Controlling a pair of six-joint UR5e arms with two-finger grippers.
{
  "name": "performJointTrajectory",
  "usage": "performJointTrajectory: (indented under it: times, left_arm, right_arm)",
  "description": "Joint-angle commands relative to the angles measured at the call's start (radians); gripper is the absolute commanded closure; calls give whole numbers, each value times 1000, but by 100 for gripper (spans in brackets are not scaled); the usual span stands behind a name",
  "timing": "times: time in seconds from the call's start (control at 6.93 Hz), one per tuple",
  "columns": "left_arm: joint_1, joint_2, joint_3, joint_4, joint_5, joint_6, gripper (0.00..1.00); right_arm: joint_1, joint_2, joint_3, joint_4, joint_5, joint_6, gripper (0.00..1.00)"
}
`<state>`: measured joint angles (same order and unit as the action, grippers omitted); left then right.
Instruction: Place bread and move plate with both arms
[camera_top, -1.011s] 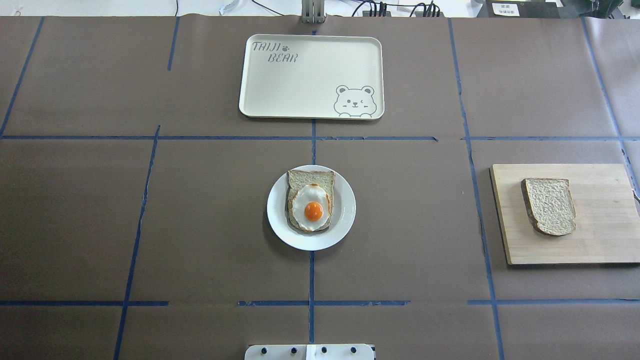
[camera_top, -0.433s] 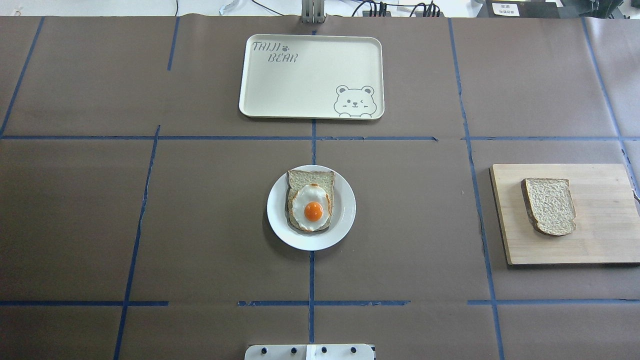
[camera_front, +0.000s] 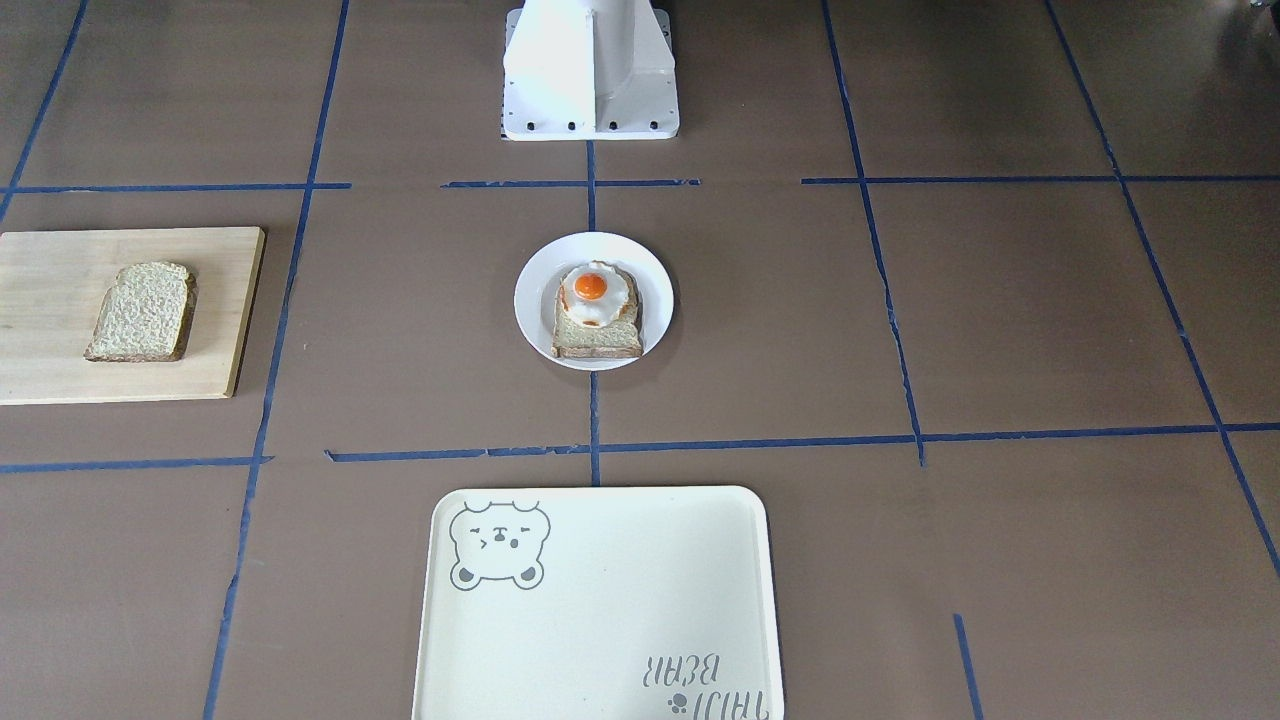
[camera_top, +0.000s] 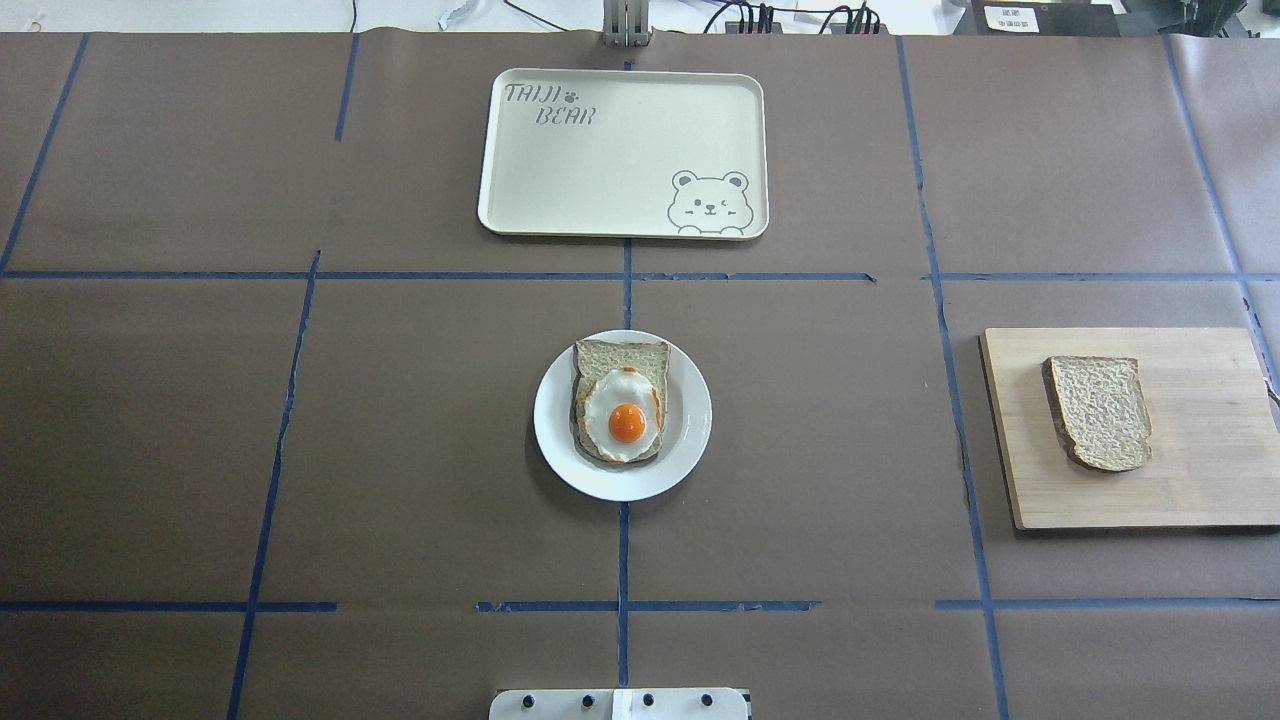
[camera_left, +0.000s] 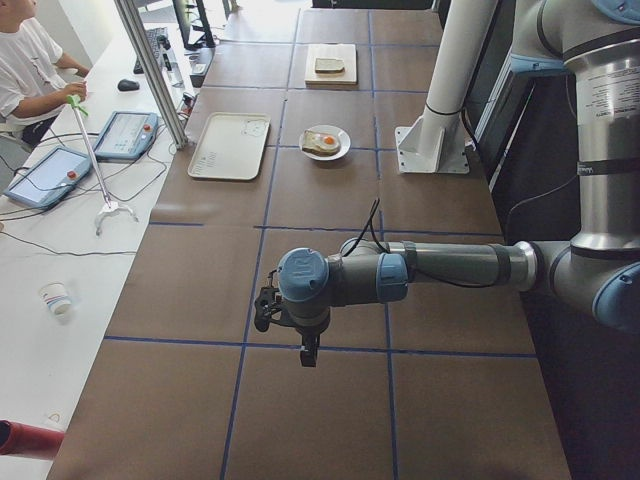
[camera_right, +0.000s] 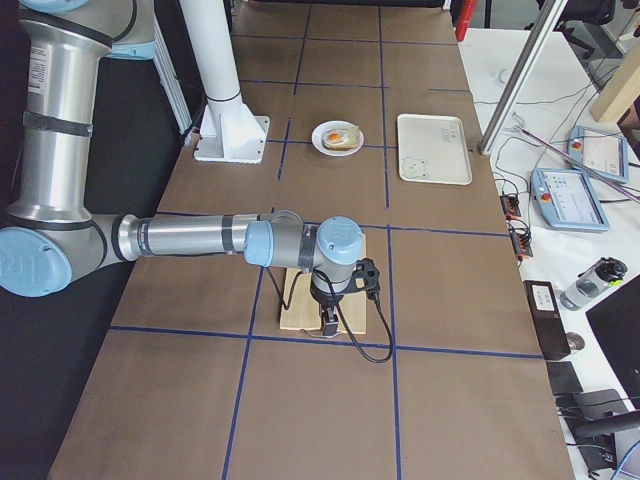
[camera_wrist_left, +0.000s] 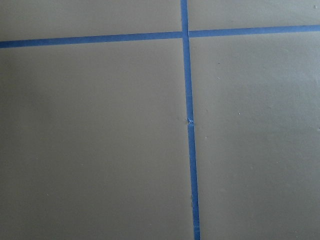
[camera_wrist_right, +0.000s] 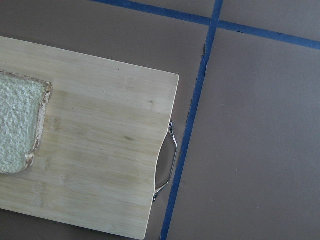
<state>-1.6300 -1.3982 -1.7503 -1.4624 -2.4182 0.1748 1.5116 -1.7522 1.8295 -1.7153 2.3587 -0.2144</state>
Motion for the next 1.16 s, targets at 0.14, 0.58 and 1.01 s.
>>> performJointTrajectory:
  times: [0.14, 0.58, 1.01]
  left_arm:
    - [2, 2, 3, -7, -62, -198, 0]
    - [4, 16, -2, -108, -75, -202, 0]
    - [12, 56, 6, -268, -94, -210, 0]
  right_arm:
    - [-106, -6, -3, 47, 70, 76, 0]
    - [-265, -6, -117, 549, 47, 613, 1]
    - [-425, 6, -185, 845, -25, 1010, 7]
